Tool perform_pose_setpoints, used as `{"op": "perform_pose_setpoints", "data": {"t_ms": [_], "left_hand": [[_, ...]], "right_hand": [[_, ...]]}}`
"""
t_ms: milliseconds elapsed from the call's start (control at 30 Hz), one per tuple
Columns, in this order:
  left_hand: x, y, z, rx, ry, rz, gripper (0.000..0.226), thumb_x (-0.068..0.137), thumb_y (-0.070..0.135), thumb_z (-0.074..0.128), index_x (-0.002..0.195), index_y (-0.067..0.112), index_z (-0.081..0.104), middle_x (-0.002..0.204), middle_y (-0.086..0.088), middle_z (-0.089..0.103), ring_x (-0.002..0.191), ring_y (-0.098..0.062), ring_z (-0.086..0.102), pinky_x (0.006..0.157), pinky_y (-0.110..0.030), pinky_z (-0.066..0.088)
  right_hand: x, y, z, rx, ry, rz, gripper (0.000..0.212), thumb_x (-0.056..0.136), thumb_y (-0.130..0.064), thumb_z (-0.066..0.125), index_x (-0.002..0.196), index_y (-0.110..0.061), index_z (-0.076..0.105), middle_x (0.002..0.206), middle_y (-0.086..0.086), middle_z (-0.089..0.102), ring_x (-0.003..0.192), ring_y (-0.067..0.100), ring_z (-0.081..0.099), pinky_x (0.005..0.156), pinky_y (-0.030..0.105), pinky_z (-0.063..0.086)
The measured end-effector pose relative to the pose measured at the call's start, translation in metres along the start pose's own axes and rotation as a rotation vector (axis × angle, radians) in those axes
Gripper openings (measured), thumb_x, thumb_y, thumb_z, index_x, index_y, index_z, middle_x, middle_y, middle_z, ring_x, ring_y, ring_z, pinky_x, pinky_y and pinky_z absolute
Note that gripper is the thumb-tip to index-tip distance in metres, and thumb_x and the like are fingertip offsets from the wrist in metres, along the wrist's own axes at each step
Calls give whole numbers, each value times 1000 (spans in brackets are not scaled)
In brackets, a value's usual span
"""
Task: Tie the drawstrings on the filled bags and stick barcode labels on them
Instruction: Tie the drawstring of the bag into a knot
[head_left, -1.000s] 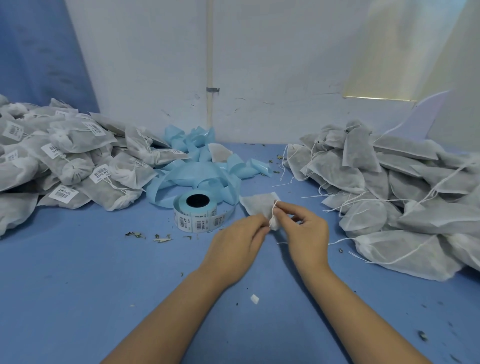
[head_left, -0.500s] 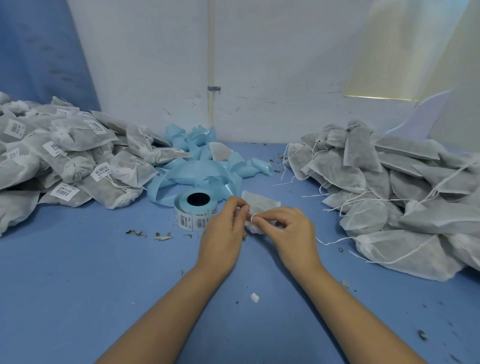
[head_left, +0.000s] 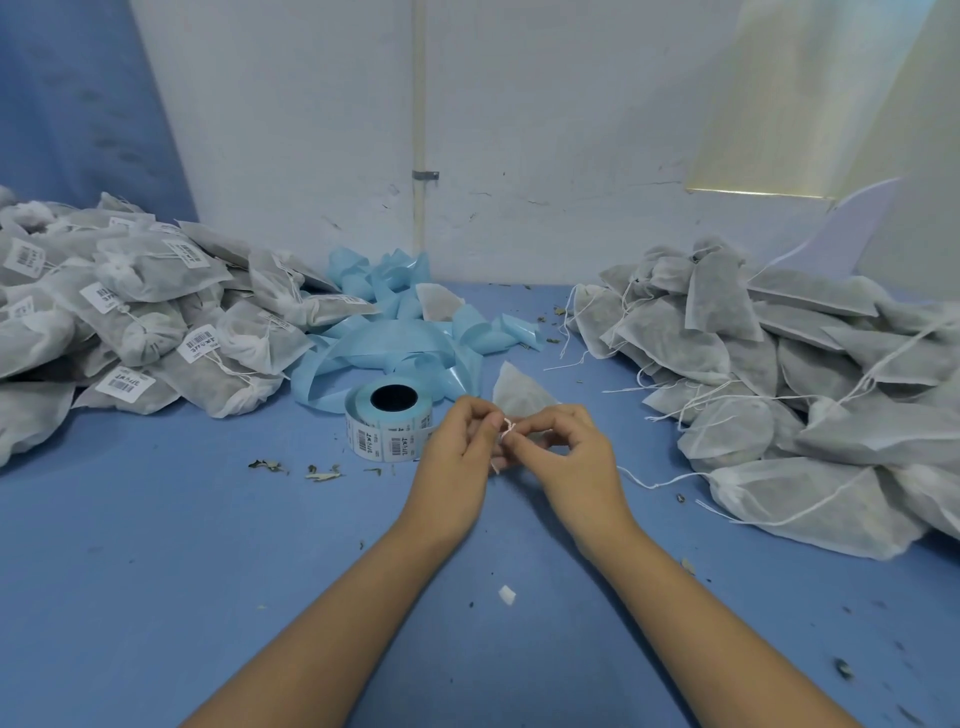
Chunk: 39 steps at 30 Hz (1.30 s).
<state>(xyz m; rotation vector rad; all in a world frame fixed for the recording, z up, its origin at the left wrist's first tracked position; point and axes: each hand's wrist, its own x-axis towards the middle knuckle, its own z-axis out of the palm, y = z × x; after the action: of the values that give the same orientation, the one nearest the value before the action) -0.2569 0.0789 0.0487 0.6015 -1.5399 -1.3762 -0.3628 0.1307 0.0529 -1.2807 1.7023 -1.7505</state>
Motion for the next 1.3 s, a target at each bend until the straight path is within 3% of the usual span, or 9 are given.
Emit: {"op": "perform_pose_setpoints", "data": {"t_ms": [133,233,333,533,900,1000,1100,1200,1300], "left_hand": [[2,-2,-2,121,8,41,17,98,8,46,85,15,54,72,17,67,74,2,63,68,-17,50],[0,-1,-1,163,5,64,16,97,9,49,84,14,57,72,13,67,76,-4,64,67,-21,49],[0,0,-2,209,-11,78,17,96,12,52,83,19,59,70,15,66,73,-2,62,65,-18,48],[1,-1,-3,222,-7,64,17,95,14,54,82,21,61,66,16,61,68,-3,57,64,-20,47],[0,1,-2,228,-9,25,13,94,15,56,85,15,65,67,2,58,65,-12,52,66,-27,46],[0,1,-1,263,-17,21,15,94,16,56,82,19,64,63,7,56,63,-11,50,64,-24,44],[1,2,-1,301,-4,39,17,93,16,58,79,24,63,63,14,58,62,0,51,62,-11,39],[0,1,-2,490,7,102,7,91,18,60,89,22,66,81,14,60,80,6,49,69,-6,34],[-2,0,-6,809,-41,322,25,84,3,58,104,17,65,96,11,58,106,-5,41,83,-16,35]], "right_hand": [[1,-5,-2,176,-53,184,15,81,-9,71,68,-15,67,77,-5,62,58,-4,53,57,7,40],[2,-10,-6,370,-116,289,15,85,-5,63,70,-10,66,67,-1,67,54,1,58,50,9,42],[4,-12,-10,451,-127,324,14,86,-6,59,73,-9,65,71,4,67,61,9,59,55,15,44],[10,-10,-11,626,-34,429,21,87,-7,56,68,-16,60,67,-6,61,64,6,55,65,22,37],[12,-9,-15,795,23,487,33,88,-9,55,58,-19,65,67,-7,60,64,8,51,58,18,39],[13,-8,-15,858,38,517,21,88,-9,54,69,-15,60,66,-7,60,64,8,50,56,17,40],[14,-6,-15,898,37,535,15,87,-10,54,73,-14,58,65,-6,59,64,9,49,55,17,40],[15,-5,-17,943,-25,547,7,80,-14,59,74,-15,59,69,-4,57,63,10,50,56,18,40],[15,-6,-19,1055,-171,545,12,65,-20,69,72,-15,60,76,-1,55,64,12,52,61,20,40]]}}
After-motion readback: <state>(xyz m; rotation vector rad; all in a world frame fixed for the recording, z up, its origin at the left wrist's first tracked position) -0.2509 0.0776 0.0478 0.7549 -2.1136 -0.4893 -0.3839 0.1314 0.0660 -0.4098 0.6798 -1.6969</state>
